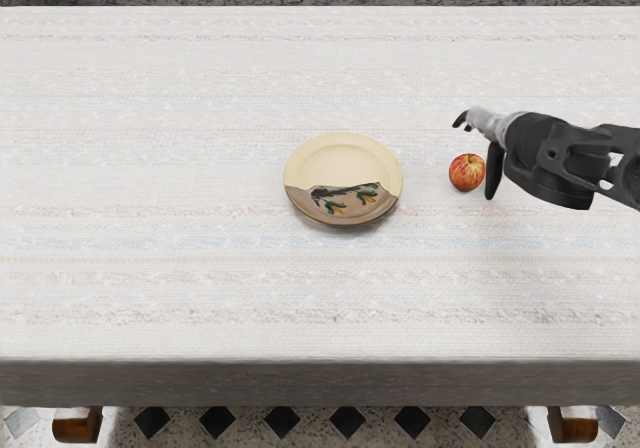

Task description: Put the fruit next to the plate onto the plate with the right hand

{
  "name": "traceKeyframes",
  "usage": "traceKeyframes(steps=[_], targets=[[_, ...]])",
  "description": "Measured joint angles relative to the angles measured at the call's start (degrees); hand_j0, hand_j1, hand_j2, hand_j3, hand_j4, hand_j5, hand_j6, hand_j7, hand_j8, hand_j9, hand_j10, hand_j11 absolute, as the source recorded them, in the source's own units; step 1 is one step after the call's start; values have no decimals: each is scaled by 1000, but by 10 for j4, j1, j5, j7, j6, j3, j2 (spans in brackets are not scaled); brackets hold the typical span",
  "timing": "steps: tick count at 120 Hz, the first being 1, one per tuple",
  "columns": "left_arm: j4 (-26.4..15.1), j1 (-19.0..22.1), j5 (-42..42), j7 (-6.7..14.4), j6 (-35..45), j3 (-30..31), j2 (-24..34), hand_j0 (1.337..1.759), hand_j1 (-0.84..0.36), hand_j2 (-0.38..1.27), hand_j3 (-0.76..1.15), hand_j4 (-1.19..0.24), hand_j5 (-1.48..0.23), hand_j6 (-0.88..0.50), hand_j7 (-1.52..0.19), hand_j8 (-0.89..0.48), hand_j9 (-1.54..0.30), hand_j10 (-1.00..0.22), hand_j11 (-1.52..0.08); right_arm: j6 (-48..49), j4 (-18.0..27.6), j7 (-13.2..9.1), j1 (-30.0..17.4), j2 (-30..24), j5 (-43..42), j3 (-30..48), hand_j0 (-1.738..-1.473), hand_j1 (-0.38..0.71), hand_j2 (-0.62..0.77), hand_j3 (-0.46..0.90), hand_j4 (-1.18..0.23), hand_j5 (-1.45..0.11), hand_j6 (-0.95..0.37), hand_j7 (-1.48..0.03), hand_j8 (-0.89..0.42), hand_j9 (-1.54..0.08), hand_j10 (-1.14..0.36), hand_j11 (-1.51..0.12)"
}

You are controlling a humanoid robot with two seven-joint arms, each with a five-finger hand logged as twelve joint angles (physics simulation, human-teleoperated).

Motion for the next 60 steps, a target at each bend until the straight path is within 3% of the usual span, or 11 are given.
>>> traceKeyframes(steps=[27, 60], targets=[[0, 0, 0, 0, 0, 0, 0, 1658, 349, 0, 0, 0, 0, 0, 0, 0, 0, 0, 0, -24, -12, 0, -9, 18, -20, -2, -1658, 3, -57, 0, -298, -384, -300, -383, -299, -384, -298, -384], [0, 0, 0, 0, 0, 0, 0, 1658, 349, 0, 0, 0, 0, 0, 0, 0, 0, 0, 0, -27, -47, 0, -24, 46, -26, -9, -1658, 47, -64, 0, -334, -432, -336, -431, -335, -431, -334, -431]])
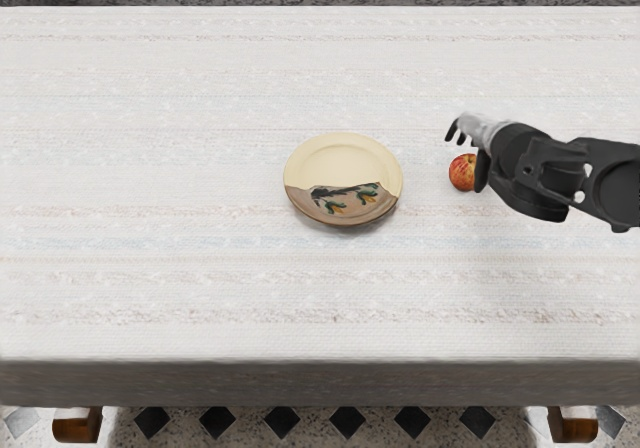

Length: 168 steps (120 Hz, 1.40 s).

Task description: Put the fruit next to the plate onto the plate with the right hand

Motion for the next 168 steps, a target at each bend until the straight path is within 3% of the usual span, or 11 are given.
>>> traceKeyframes(steps=[30, 80, 108, 127, 150, 168], targets=[[0, 0, 0, 0, 0, 0, 0, 1658, 349, 0, 0, 0, 0, 0, 0, 0, 0, 0, 0, 0, -28, 0, -7, 22, -1, -7, -1658, 51, -64, 0, -338, -436, -339, -436, -338, -436, -337, -436], [0, 0, 0, 0, 0, 0, 0, 1658, 349, 0, 0, 0, 0, 0, 0, 0, 0, 0, 0, 0, -35, 0, -16, 31, -1, -8, -1658, 55, -65, 0, -341, -440, -342, -440, -341, -440, -340, -440], [0, 0, 0, 0, 0, 0, 0, 1658, 349, 0, 0, 0, 0, 0, 0, 0, 0, 0, 0, -7, -48, 0, -25, 38, -2, -12, -1658, 104, -73, 0, -381, -493, -382, -493, -381, -493, -381, -493], [0, 0, 0, 0, 0, 0, 0, 1658, 349, 0, 0, 0, 0, 0, 0, 0, 0, 0, 0, -8, -53, 0, -27, 40, -2, -12, -1658, 215, -83, 0, -480, -616, -454, -618, -470, -617, -479, -617], [0, 0, 0, 0, 0, 0, 0, 1658, 349, 0, 0, 0, 0, 0, 0, 0, 0, 0, 0, -8, -60, 0, -27, 41, -1, -12, -1654, 256, 82, 0, -594, -783, -421, -775, -425, -782, -594, -782], [0, 0, 0, 0, 0, 0, 0, 1658, 349, 0, 0, 0, 0, 0, 0, 0, 0, 0, 0, -7, -63, 0, -25, 40, 0, -9, -1653, 269, 100, 0, -647, -867, -372, -852, -374, -866, -647, -866]])
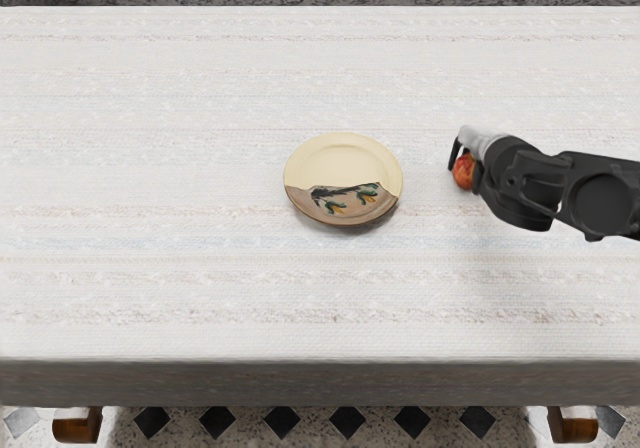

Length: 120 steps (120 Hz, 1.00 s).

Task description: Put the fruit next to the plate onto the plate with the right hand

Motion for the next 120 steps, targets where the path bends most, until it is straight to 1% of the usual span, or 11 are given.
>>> traceKeyframes(steps=[8, 16, 41, 52, 68, 73, 80, 91, 97, 107, 120], targets=[[0, 0, 0, 0, 0, 0, 0, 1658, 349, 0, 0, 0, 0, 0, 0, 0, 0, 0, 0, 0, 0, 0, 3, -1, 1, 1, -1653, 261, 100, 0, -628, -893, -342, -874, -348, -893, -662, -893], [0, 0, 0, 0, 0, 0, 0, 1658, 349, 0, 0, 0, 0, 0, 0, 0, 0, 0, 0, 0, -1, 0, 8, -2, 2, 7, -1652, 259, 95, -1, -651, -907, -369, -889, -370, -905, -675, -906], [0, 0, 0, 0, 0, 0, 0, 1658, 349, 0, 0, 0, 0, 0, 0, 0, 0, 0, 0, 2, 4, 0, 32, 8, 2, 24, -1650, 222, 51, -1, -665, -939, -381, -916, -385, -933, -708, -933], [0, 0, 0, 0, 0, 0, 0, 1658, 349, 0, 0, 0, 0, 0, 0, 0, 0, 0, 0, 4, 6, 2, 43, 21, 3, 27, -1650, 225, 76, -1, -663, -947, -383, -923, -389, -939, -714, -937], [0, 0, 0, 0, 0, 0, 0, 1658, 349, 0, 0, 0, 0, 0, 0, 0, 0, 0, 0, 7, 7, 44, 62, 35, 3, 28, -1650, 245, 101, -1, -642, -972, -362, -946, -370, -969, -707, -959], [0, 0, 0, 0, 0, 0, 0, 1658, 349, 0, 0, 0, 0, 0, 0, 0, 0, 0, 0, 7, 7, 62, 66, 41, 3, 28, -1650, 247, 95, -1, -629, -987, -351, -957, -362, -982, -703, -969], [0, 0, 0, 0, 0, 0, 0, 1658, 349, 0, 0, 0, 0, 0, 0, 0, 0, 0, 0, 7, 7, 93, 69, 50, 3, 28, -1650, 245, 97, 0, -623, -1004, -343, -970, -349, -998, -694, -983], [0, 0, 0, 0, 0, 0, 0, 1658, 349, 0, 0, 0, 0, 0, 0, 0, 0, 0, 0, 8, 7, 149, 71, 57, 4, 27, -1650, 243, 101, 0, -608, -1025, -334, -980, -336, -1021, -684, -1002], [0, 0, 0, 0, 0, 0, 0, 1658, 349, 0, 0, 0, 0, 0, 0, 0, 0, 0, 0, 8, 7, 173, 70, 59, 4, 26, -1650, 244, 105, 0, -603, -1033, -332, -983, -330, -1029, -680, -1008], [0, 0, 0, 0, 0, 0, 0, 1658, 349, 0, 0, 0, 0, 0, 0, 0, 0, 0, 0, 8, 8, 194, 67, 59, 3, 26, -1650, 245, 86, -1, -605, -1036, -335, -986, -331, -1032, -682, -1011], [0, 0, 0, 0, 0, 0, 0, 1658, 349, 0, 0, 0, 0, 0, 0, 0, 0, 0, 0, 7, 7, 206, 52, 60, 3, 26, -1649, 237, 62, -1, -607, -1028, -337, -981, -335, -1027, -684, -1005]])
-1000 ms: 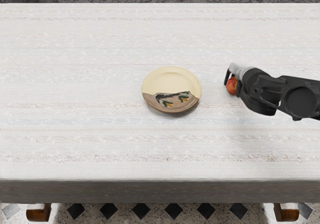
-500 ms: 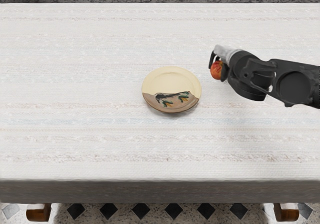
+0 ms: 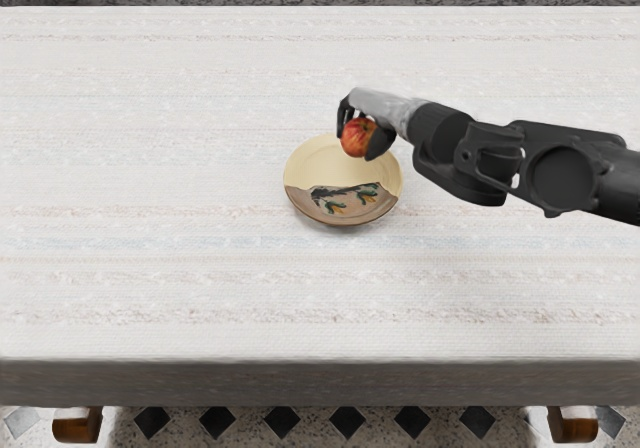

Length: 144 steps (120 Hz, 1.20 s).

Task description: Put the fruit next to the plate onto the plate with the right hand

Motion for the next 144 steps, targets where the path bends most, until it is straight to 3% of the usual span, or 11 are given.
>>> traceKeyframes(steps=[40, 59, 79, 91, 103, 108, 124, 144], targets=[[0, 0, 0, 0, 0, 0, 0, 1658, 349, 0, 0, 0, 0, 0, 0, 0, 0, 0, 0, -1, 0, 7, -37, 3, -1, 0, -1649, 221, 50, 0, -625, -981, -361, -940, -358, -983, -690, -965], [0, 0, 0, 0, 0, 0, 0, 1658, 349, 0, 0, 0, 0, 0, 0, 0, 0, 0, 0, 41, 0, 7, -58, -6, 21, 66, -1654, -61, 23, 0, -312, -484, -191, -464, -189, -484, -342, -476], [0, 0, 0, 0, 0, 0, 0, 1658, 349, 0, 0, 0, 0, 0, 0, 0, 0, 0, 0, 210, 26, 7, -66, -90, 71, 214, -1656, -211, 9, 0, -148, -226, -95, -217, -94, -226, -161, -223], [0, 0, 0, 0, 0, 0, 0, 1658, 349, 0, 0, 0, 0, 0, 0, 0, 0, 0, 0, 333, 34, 5, -67, -150, 168, 264, -1657, -257, 4, 0, -98, -147, -66, -142, -65, -147, -106, -145], [0, 0, 0, 0, 0, 0, 0, 1658, 349, 0, 0, 0, 0, 0, 0, 0, 0, 0, 0, 392, 36, 0, -78, -217, 285, 284, -1657, -285, 2, 0, -67, -98, -48, -95, -47, -98, -71, -97], [0, 0, 0, 0, 0, 0, 0, 1658, 349, 0, 0, 0, 0, 0, 0, 0, 0, 0, 0, 405, 37, -10, -88, -246, 330, 285, -1657, -294, 1, 0, -58, -84, -42, -81, -41, -84, -61, -83], [0, -1, 0, 0, 0, 0, 0, 1658, 349, 0, 0, 0, 0, 0, 0, 0, 0, 0, 0, 423, 38, -76, -144, -297, 415, 285, -1658, -311, -1, 0, -38, -54, -30, -52, -30, -54, -40, -53], [0, -1, 0, 0, 0, 0, 0, 1658, 349, 0, 0, 0, 0, 0, 0, 0, 0, 0, 0, 428, 39, -101, -171, -320, 442, 279, -1658, -322, -2, 0, -26, -35, -23, -35, -23, -35, -27, -35]])
